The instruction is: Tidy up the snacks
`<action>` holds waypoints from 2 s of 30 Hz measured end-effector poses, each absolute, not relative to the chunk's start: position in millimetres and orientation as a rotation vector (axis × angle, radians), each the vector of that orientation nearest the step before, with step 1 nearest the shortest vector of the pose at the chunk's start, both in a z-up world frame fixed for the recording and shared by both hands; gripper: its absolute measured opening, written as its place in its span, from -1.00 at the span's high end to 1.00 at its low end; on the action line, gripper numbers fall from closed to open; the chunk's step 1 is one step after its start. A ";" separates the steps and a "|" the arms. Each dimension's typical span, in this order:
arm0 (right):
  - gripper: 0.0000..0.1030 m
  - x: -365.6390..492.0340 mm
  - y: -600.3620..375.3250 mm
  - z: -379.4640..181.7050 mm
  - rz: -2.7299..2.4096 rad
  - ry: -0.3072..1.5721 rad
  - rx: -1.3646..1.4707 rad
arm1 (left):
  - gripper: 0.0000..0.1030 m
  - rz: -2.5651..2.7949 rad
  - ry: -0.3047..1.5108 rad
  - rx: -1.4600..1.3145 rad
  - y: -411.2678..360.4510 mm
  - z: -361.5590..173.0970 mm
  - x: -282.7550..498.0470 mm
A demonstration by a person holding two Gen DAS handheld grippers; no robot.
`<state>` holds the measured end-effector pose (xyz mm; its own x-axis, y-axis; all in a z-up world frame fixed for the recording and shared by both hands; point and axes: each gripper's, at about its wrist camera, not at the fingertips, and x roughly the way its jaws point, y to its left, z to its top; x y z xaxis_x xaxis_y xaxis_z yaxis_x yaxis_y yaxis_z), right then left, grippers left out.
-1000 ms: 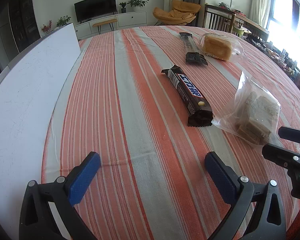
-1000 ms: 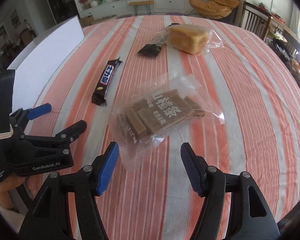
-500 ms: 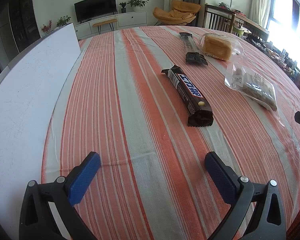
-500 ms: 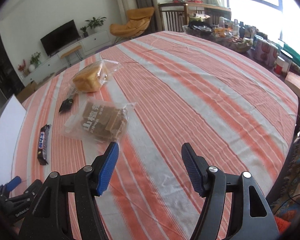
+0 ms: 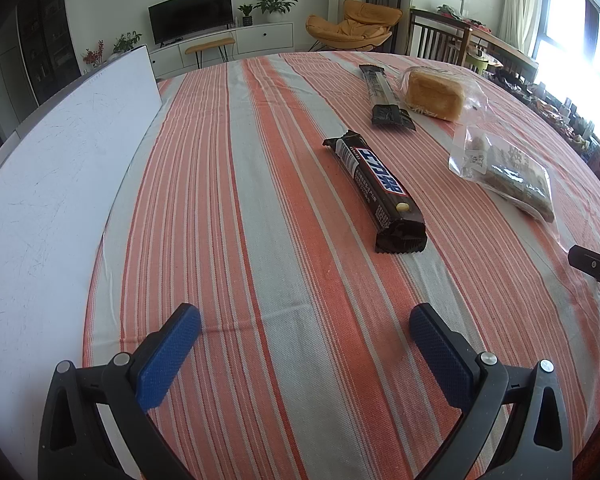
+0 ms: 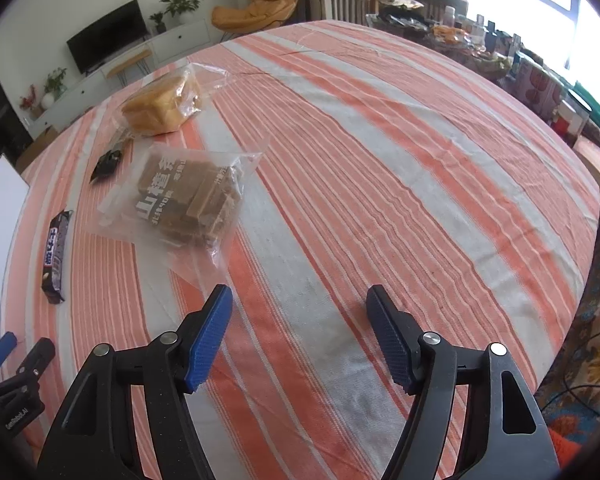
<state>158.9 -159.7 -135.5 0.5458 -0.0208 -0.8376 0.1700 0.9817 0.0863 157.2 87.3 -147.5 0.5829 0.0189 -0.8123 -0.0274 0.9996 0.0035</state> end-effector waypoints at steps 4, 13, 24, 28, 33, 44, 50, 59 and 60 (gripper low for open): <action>-0.49 159.9 -154.7 -136.6 -0.118 0.996 0.134 | -0.99 0.000 0.958 -0.012 87.8 -145.7 158.0; -0.56 160.7 -153.4 -137.1 -0.112 0.996 0.132 | -0.79 -0.055 0.952 -0.060 59.5 -124.1 215.0; -0.57 161.2 -154.2 -136.3 -0.111 0.996 0.135 | 0.65 -0.041 0.980 0.023 66.2 -132.6 228.8; -0.57 161.1 -155.1 -136.1 -0.109 0.994 0.143 | 0.65 0.010 0.972 -0.008 103.2 -129.3 203.1; -0.57 161.6 -153.6 -136.5 -0.115 0.995 0.138 | 0.58 0.033 0.958 -0.041 128.7 -133.9 179.0; -0.57 160.8 -155.0 -136.3 -0.105 0.990 0.159 | -1.00 0.091 0.947 -0.048 131.4 -148.9 178.4; -0.60 161.1 -154.2 -136.8 -0.107 0.995 0.142 | -1.00 0.092 0.948 -0.046 130.7 -148.7 178.6; -0.60 161.2 -154.1 -137.0 -0.103 0.993 0.151 | -1.00 0.093 0.948 -0.047 130.9 -148.8 178.8; -0.60 161.1 -154.2 -137.0 -0.103 0.993 0.151 | -1.00 0.093 0.948 -0.047 131.0 -148.8 178.8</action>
<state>161.1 -154.2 -137.0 0.5429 -0.0171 -0.8396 0.1549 0.9847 0.0801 178.8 131.0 -148.8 0.5798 0.0587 -0.8126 -0.1000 0.9950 0.0005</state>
